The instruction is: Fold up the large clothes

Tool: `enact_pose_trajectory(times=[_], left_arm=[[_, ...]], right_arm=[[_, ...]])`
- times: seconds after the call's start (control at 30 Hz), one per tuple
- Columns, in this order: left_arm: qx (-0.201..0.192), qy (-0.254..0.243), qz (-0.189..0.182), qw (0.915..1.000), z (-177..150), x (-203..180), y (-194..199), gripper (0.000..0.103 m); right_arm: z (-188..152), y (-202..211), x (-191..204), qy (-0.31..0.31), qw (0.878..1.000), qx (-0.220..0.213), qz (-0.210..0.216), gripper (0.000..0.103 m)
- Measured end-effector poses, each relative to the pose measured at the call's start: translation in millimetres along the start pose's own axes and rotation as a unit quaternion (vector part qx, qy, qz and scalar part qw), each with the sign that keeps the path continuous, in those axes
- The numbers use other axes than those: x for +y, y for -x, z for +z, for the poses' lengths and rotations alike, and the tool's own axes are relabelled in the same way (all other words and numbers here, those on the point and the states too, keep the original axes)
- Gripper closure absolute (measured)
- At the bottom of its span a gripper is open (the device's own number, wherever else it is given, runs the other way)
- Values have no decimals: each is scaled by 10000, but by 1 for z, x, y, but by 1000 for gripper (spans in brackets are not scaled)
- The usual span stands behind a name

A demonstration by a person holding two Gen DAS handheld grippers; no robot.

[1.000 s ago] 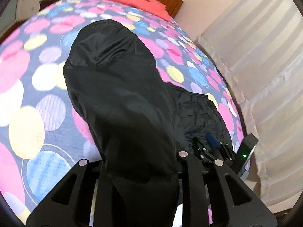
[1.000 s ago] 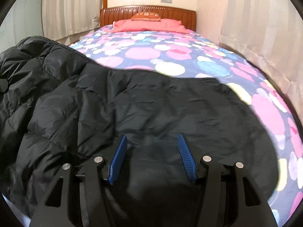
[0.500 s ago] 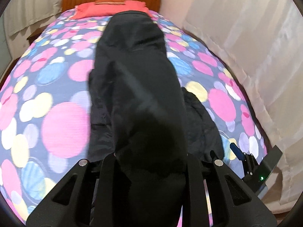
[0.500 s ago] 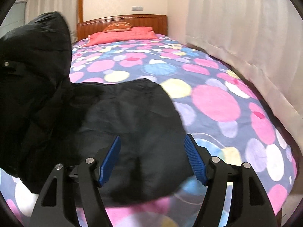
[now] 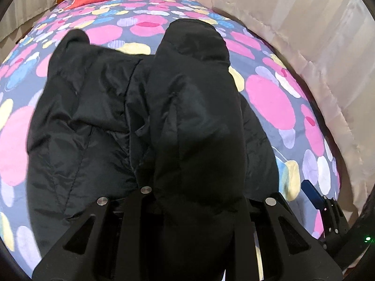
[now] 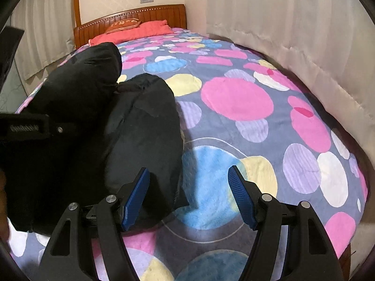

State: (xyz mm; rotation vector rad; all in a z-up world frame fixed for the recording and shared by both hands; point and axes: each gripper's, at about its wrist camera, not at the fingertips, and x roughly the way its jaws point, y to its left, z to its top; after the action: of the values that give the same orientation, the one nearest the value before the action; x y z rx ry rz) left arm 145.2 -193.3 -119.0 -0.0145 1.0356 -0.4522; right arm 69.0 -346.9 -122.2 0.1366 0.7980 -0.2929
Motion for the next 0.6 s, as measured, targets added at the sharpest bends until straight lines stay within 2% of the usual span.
enact_pose_trajectory(times=[0.13, 0.23, 0.3, 0.4, 0.5, 0.6], left_arm=[[-93, -75, 51, 9999, -3, -7, 2, 81], [-154, -93, 45, 9998, -2, -12, 14, 73], [-250, -34, -86, 9996, -1, -16, 28, 57], [-434, -19, -346, 9985, -3, -23, 49, 45], [-592, -38, -625, 9963, -9, -27, 70, 44], [-757, -107, -662, 9949, -14, -23, 88, 44]], right_arm=[[-7, 4, 6, 21, 10000, 3, -39, 35], [-11, 9, 7, 28, 10000, -12, -85, 35], [-13, 12, 8, 54, 9999, -9, -138, 35], [-15, 14, 9, 82, 9998, 11, -189, 35], [-17, 18, 10, 139, 9995, 13, -273, 35], [-18, 24, 12, 205, 9992, -9, -348, 35]])
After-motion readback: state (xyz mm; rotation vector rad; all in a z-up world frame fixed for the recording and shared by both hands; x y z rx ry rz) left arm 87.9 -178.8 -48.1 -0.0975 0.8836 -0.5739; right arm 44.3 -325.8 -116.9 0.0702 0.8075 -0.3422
